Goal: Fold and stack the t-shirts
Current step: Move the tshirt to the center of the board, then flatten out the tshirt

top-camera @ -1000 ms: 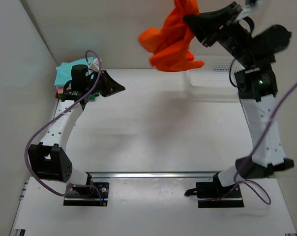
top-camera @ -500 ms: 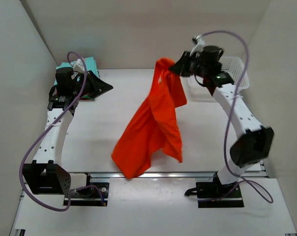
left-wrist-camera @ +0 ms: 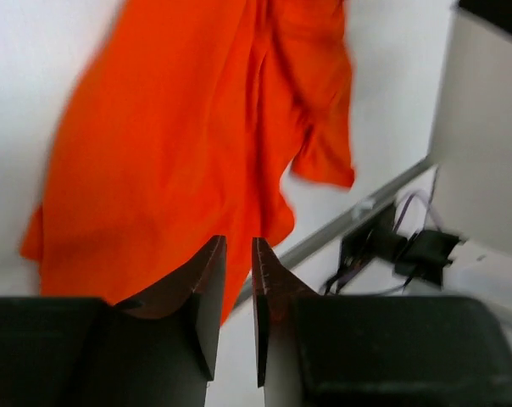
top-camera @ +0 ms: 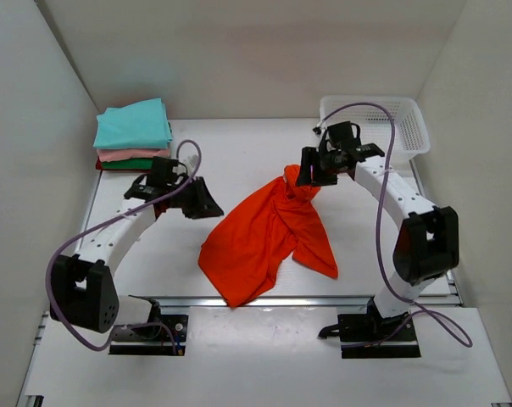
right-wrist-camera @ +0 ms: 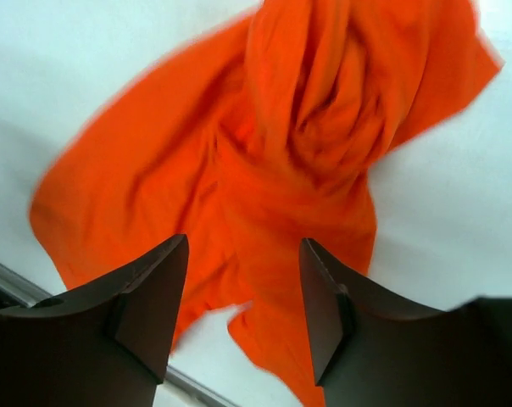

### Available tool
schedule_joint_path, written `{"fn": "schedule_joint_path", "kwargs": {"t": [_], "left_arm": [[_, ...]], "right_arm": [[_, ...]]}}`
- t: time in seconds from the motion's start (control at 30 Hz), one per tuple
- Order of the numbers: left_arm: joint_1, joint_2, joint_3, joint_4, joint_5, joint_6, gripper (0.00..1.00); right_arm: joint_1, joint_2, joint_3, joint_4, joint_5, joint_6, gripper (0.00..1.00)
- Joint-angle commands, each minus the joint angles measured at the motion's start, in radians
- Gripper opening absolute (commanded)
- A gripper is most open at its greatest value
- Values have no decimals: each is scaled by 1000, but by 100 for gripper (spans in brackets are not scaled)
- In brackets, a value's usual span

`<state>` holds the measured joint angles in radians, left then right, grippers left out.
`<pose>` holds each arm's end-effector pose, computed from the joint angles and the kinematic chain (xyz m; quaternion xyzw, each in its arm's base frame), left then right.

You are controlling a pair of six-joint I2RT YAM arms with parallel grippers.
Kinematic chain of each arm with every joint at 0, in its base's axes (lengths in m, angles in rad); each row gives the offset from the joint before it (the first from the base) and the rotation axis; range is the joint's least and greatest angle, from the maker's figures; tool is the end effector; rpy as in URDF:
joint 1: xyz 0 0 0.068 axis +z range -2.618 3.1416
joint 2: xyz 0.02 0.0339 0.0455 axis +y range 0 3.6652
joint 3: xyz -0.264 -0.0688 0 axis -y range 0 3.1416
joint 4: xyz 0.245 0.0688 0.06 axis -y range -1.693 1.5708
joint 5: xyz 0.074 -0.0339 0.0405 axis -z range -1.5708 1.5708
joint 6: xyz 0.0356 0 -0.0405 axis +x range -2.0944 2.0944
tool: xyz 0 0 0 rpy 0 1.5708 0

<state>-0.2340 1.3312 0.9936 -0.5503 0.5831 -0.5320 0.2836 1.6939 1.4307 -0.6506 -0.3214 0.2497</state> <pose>0.2618 -0.0826 0.2650 -0.0388 0.9068 -0.3711 0.1963 0.3525 0.1144 0.2844 -0.0675 0.9333 0.2300 0.2673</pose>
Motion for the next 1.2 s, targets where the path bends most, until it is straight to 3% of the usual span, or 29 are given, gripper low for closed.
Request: {"fn": "schedule_joint_path", "kwargs": {"t": [0.0,0.1,0.2,0.3,0.6,0.67,0.73,0.87,0.97,1.17], "left_arm": [[-76,-36,-56,-83,-17,78,33],[-157,-69,-128,-144,-22,95,39],[-240,-93,-168,-216,-72,133,43],[-281,-130,-240,-258,-60,142,58],[-407,-263,-394,-172,-57,4,63],[-435,-276,-427,-125,-75,-45,74],[-465,-270,-441,-77,-95,-65,73],[-524,-227,-487,5,-141,-112,68],[-525,-189,-509,84,-166,-138,82],[-616,26,-445,220,-207,-175,75]], "right_arm": [[49,-103,-157,-64,93,-87,54],[42,-186,-301,-83,110,-93,57],[26,-267,-424,-104,131,-110,69],[31,-315,-515,-110,136,-116,82],[98,-330,-674,-63,153,-46,84],[107,-332,-687,-49,148,-47,84],[100,-330,-691,-43,153,-41,84],[88,-339,-690,-30,166,-44,84],[80,-346,-691,-34,177,-38,84],[81,-373,-733,-12,168,-35,85]]}}
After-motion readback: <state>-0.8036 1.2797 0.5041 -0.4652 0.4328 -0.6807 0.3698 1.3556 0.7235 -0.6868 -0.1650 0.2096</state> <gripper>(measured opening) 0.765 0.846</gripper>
